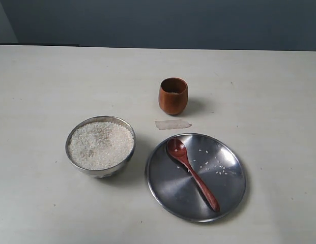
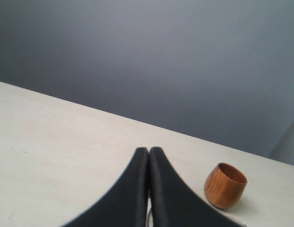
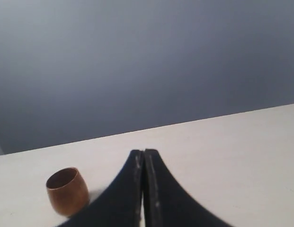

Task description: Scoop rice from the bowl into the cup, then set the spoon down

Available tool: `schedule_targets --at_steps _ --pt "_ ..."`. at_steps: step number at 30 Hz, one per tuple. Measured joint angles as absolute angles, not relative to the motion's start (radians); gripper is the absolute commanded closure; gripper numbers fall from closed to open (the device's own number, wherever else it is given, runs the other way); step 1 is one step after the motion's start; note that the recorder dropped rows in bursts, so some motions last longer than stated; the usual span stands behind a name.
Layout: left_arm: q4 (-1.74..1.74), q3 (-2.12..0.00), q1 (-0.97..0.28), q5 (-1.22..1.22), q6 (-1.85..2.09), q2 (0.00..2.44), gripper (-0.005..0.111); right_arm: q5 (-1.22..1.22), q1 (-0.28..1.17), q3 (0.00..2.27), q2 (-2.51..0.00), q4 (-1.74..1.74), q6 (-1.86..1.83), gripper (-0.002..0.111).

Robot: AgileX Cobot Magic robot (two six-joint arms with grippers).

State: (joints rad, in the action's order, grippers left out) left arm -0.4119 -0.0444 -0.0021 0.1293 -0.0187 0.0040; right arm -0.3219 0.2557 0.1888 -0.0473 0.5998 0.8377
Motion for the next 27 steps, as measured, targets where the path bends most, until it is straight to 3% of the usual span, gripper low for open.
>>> schedule_targets --at_steps 5,18,27 --pt "-0.412 -0.044 -0.002 0.129 -0.019 0.004 0.106 -0.311 0.183 0.129 -0.006 0.571 0.838 0.108" --pt "-0.412 -0.044 -0.002 0.131 -0.019 0.004 0.106 -0.279 0.174 0.098 -0.006 0.564 0.815 0.108" --pt "-0.412 -0.044 -0.002 0.131 -0.019 0.004 0.106 -0.243 0.174 0.028 -0.004 0.191 0.312 0.108"
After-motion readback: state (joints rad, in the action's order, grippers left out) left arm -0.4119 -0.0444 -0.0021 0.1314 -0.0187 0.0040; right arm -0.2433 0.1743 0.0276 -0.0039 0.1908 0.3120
